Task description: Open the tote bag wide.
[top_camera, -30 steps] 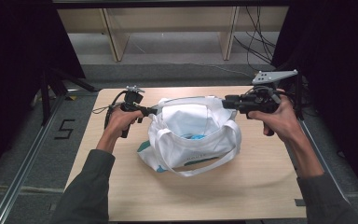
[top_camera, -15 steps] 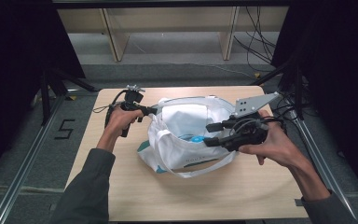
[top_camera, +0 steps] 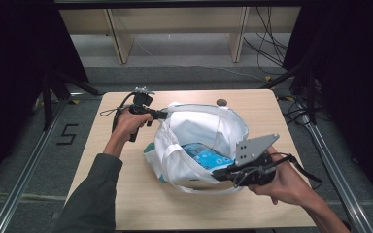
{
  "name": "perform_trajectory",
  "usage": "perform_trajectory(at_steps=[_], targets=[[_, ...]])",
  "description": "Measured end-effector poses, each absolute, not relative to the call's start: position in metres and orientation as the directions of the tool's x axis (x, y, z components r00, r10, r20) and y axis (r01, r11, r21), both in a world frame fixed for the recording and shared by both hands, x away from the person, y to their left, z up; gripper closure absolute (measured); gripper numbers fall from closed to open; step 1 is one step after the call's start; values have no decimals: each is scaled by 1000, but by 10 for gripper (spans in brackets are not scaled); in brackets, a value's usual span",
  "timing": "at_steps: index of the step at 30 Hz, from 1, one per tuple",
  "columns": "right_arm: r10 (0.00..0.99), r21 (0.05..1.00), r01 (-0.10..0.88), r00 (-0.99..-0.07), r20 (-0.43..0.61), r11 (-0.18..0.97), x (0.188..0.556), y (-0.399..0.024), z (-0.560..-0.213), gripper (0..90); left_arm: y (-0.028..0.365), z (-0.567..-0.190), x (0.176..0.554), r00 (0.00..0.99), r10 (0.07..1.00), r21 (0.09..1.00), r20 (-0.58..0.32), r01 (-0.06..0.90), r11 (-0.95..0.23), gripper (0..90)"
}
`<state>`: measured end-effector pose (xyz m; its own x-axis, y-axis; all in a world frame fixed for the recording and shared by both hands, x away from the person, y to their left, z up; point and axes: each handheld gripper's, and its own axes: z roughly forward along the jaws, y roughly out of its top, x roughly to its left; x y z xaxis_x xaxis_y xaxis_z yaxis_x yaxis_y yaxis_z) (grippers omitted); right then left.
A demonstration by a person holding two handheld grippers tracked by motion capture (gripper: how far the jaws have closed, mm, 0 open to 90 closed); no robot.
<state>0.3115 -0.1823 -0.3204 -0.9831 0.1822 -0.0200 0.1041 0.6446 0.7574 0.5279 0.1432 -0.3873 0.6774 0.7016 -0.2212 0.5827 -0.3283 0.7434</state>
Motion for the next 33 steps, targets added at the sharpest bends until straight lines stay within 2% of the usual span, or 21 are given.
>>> perform_trajectory(at_steps=[3,6,7,8,11,16,21,25,28,33], targets=[[200,764,101,-979,-37,637,309,-181,-321,895,141,-384,526,679,708,742,-194,573,-347,855],[246,794,120,-969,-38,596,320,-184,-314,896,147,-378,522,656,724,759,-211,577,-301,817],[257,799,121,-965,-43,589,324,-184,-312,897,147,-378,522,656,724,759,-211,577,-301,765],[267,801,128,-963,-40,585,328,-185,-309,897,153,-375,518,628,725,771,-281,598,-219,691],[281,820,145,-959,-20,553,341,-186,-302,897,163,-363,509,608,724,789,-325,597,-147,526],[308,847,134,-951,-37,515,354,-184,-290,898,183,-341,488,627,699,832,-345,549,-81,398],[341,854,151,-939,-33,498,368,-185,-278,899,206,-344,467,644,689,849,-332,522,-79,360],[366,868,145,-930,-45,475,382,-182,-273,899,223,-382,442,647,671,828,-363,554,-86,337],[385,871,160,-922,-36,465,391,-181,-269,899,221,-407,426,671,638,825,-378,556,-97,309],[398,869,161,-916,-44,468,403,-178,-263,899,195,-431,403,734,597,832,-325,522,-188,271]])
